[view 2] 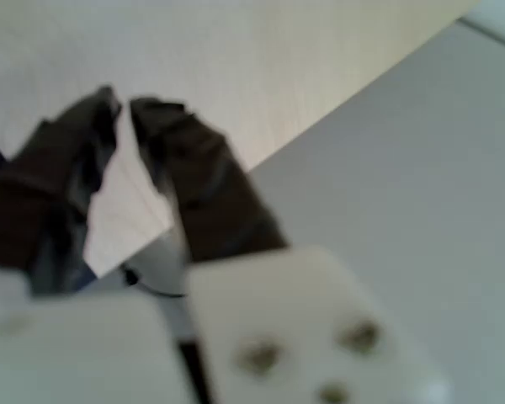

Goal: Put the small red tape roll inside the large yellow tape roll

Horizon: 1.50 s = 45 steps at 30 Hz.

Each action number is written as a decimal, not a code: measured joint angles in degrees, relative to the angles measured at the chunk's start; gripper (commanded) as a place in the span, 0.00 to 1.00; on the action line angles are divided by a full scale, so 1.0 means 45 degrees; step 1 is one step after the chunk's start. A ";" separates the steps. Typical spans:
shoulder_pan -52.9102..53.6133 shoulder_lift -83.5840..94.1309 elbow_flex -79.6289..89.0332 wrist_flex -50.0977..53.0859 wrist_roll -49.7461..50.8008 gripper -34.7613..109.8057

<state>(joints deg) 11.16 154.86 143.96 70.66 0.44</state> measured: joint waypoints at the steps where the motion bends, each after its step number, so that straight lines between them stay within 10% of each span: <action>1: 0.0078 -0.1113 -0.0703 0.0137 -0.0078 0.24; 14: -0.1035 -0.9062 -0.4023 -0.0039 -0.4844 0.47; 45: -0.0625 -1.4180 -0.5996 -0.1680 -0.5273 0.49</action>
<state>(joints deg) 8.35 91.05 116.98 63.11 -23.29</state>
